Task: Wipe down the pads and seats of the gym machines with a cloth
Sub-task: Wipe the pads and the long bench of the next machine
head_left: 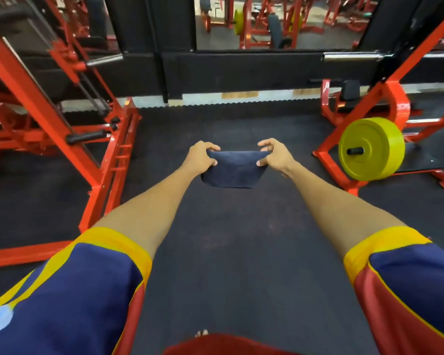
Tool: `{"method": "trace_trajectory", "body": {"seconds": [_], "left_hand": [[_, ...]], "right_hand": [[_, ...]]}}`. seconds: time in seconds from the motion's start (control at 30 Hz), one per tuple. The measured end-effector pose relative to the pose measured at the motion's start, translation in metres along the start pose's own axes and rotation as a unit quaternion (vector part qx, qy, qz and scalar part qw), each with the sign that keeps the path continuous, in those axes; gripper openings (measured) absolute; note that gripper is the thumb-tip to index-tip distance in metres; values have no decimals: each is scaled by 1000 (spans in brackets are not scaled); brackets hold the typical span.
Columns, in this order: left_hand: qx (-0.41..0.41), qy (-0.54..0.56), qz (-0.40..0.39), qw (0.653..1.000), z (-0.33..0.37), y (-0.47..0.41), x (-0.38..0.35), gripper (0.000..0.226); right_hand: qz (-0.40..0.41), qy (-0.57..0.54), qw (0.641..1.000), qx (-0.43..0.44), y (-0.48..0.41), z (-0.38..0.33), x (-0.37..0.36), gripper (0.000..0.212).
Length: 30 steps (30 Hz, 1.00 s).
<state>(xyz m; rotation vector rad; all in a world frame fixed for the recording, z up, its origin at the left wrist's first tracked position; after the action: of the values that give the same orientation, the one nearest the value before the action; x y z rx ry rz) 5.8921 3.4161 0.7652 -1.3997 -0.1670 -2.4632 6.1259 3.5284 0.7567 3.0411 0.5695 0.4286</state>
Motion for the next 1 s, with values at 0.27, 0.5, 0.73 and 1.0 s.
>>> {"method": "trace_trajectory", "body": {"seconds": [0.27, 0.5, 0.73, 1.0], "left_hand": [[-50, -68, 16, 996, -22, -171, 33, 18], [-101, -157, 51, 981, -4, -334, 39, 20], [-100, -59, -4, 993, 10, -490, 62, 18], [-174, -54, -3, 983, 24, -664, 71, 17]], "right_hand": [[68, 60, 995, 29, -136, -50, -19, 44], [68, 157, 985, 26, -290, -57, -5, 31], [96, 168, 981, 26, -423, -96, 13, 14], [150, 229, 962, 15, -553, -135, 38, 33]]}}
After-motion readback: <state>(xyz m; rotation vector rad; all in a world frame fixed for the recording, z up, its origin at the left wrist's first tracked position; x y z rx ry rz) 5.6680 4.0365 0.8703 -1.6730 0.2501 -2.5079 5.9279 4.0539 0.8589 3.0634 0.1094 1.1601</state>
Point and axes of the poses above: each hand's wrist, its own y-axis away from the middle knuckle, its own x-axis out of the back of the hand, z = x × y, the point moved 1 cm from there along -y, towards the middle knuckle, and after that the axes turned 15 degrees about -y, right-handed, at the moved point
